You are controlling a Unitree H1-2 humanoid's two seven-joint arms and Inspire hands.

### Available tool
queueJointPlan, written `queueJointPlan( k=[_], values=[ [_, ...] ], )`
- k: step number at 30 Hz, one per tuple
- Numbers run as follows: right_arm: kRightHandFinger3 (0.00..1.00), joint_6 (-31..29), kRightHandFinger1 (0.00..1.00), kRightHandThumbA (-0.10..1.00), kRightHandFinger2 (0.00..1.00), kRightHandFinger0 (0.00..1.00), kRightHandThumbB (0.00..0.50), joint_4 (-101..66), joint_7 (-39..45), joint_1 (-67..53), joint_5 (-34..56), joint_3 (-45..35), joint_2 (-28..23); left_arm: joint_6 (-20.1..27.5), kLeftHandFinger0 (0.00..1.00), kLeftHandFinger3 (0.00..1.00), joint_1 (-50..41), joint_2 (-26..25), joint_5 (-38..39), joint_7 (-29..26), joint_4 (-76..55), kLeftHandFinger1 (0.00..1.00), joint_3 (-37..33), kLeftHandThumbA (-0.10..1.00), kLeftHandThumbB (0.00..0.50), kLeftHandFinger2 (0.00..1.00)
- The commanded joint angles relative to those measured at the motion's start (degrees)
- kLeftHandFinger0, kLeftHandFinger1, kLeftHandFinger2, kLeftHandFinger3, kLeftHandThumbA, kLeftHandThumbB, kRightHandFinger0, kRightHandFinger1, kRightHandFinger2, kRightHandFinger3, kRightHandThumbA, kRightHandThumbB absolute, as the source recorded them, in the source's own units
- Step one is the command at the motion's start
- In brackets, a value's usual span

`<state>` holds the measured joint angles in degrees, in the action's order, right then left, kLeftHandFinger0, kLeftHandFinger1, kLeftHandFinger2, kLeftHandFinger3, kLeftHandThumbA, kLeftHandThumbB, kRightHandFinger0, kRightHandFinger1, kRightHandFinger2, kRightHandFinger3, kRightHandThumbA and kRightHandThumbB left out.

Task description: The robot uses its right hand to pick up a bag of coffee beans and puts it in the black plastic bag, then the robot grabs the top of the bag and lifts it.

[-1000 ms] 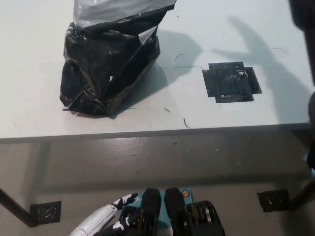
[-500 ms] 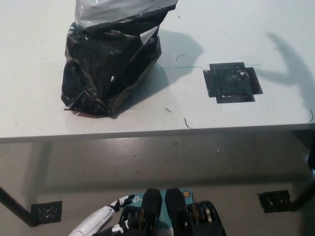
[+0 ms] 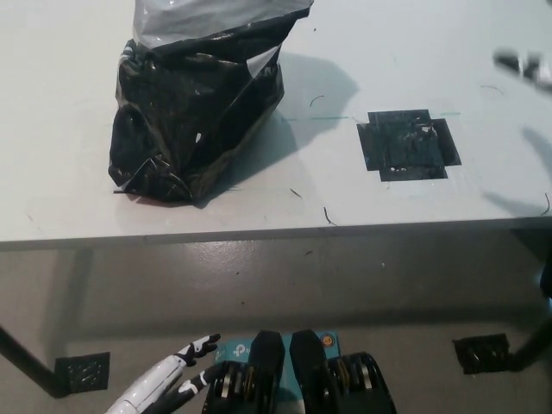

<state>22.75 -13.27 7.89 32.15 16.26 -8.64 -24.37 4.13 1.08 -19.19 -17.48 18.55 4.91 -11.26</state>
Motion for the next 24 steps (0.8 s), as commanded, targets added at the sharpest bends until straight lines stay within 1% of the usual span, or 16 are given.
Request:
queueJointPlan(
  k=[1,2,3,4,5,6,8,9,10,11,13,14,16,18,19,24],
  values=[
    [1.0,-13.25,1.0,1.0,1.0,1.0,0.41,-40.37,-1.91,-21.96,5.55,-8.7,2.17,8.05,1.0,1.0,2.59,1.85,9.65,-7.51,0.29,1.0,9.23,1.0,0.258,1.0],
    [1.0,-13.43,1.0,1.0,1.0,1.0,0.414,-39.96,-1.91,-22.55,4.62,-8.07,2.84,8.06,1.0,1.0,2.72,1.8,9.73,-7.44,0.4,1.0,9.42,1.0,0.258,1.0],
    [1.0,-14.71,1.0,1.0,1.0,1.0,0.396,-38.82,-1.54,-23.44,3.26,-7.05,3.78,8.01,1.0,1.0,2.85,1.79,9.57,-7.47,0.52,1.0,9.56,1.0,0.263,1.0],
    [1.0,-17.32,1.0,1.0,1.0,1.0,0.343,-36.42,-0.7,-24.64,1.27,-5.4,5.2,7.68,1.0,1.0,3.01,1.66,9.26,-7.45,0.57,1.0,9.83,1.0,0.265,1.0],
    [1.0,-18.78,1.0,1.0,1.0,1.0,0.31,-33.72,-0.3,-26.4,-0.77,-3.7,6.7,7.37,1.0,1.0,2.68,1.58,9.01,-7.37,0.32,1.0,9.97,1.0,0.27,1.0],
    [1.0,-18.93,1.0,1.0,1.0,1.0,0.323,-32.4,-0.37,-27.41,-1.33,-2.9,7.7,7.57,1.0,1.0,2.38,1.53,8.89,-7.34,0.29,1.0,10.02,1.0,0.269,1.0],
    [1.0,-19.06,1.0,1.0,1.0,1.0,0.313,-29.32,-0.58,-28.82,-2.72,-1.04,9.97,8.06,1.0,1.0,2.0,1.48,8.8,-7.19,0.23,1.0,10.65,1.0,0.264,1.0],
    [1.0,-20.79,1.0,1.0,1.0,1.0,0.282,-26.4,-0.68,-29.29,-4.43,0.2,11.26,8.24,1.0,1.0,2.01,1.38,8.6,-7.26,0.27,1.0,10.84,1.0,0.241,1.0],
    [1.0,-22.22,1.0,1.0,1.0,1.0,0.278,-24.27,-0.6,-29.84,-5.49,1.04,12.3,8.4,1.0,1.0,1.76,1.37,8.42,-7.22,0.21,1.0,11.01,1.0,0.239,1.0],
    [1.0,-25.39,1.0,1.0,1.0,1.0,0.212,-20.3,0.02,-30.27,-6.62,2.1,13.16,8.44,1.0,1.0,1.46,1.54,8.17,-7.23,0.19,1.0,11.17,1.0,0.239,1.0],
    [1.0,-27.63,1.0,1.0,1.0,1.0,0.186,-14.32,0.22,-30.1,-9.3,3.77,13.67,8.97,1.0,1.0,1.75,1.78,8.11,-7.3,0.75,1.0,11.38,1.0,0.236,1.0],
    [1.0,-27.03,1.0,1.0,1.0,1.0,0.166,-11.48,-0.32,-29.82,-10.48,4.55,14.31,9.23,1.0,1.0,1.95,1.86,8.1,-7.34,1.13,1.0,11.46,1.0,0.234,1.0],
    [1.0,-29.12,1.0,1.0,1.0,1.0,0.106,-3.26,-1.02,-29.31,-11.46,6.2,16.68,8.49,1.0,1.0,1.45,2.28,8.47,-7.36,0.74,1.0,12.01,1.0,0.246,1.0],
    [1.0,-33.02,1.0,1.0,1.0,1.0,0.107,3.27,-1.72,-28.9,-13.39,7.46,17.9,9.18,1.0,1.0,0.82,2.41,8.26,-7.35,0.84,1.0,12.27,1.0,0.243,1.0],
    [1.0,-34.11,1.0,1.0,1.0,1.0,0.136,6.16,-2.37,-28.42,-14.45,8.0,18.37,9.41,1.0,1.0,0.88,2.42,8.21,-7.31,1.06,1.0,12.39,1.0,0.246,1.0],
    [1.0,-34.73,1.0,1.0,1.0,1.0,0.097,15.98,-3.76,-27.87,-16.55,9.81,19.52,9.52,1.0,1.0,0.87,3.13,9.15,-6.53,1.31,1.0,12.72,1.0,0.236,1.0]
  ],
)
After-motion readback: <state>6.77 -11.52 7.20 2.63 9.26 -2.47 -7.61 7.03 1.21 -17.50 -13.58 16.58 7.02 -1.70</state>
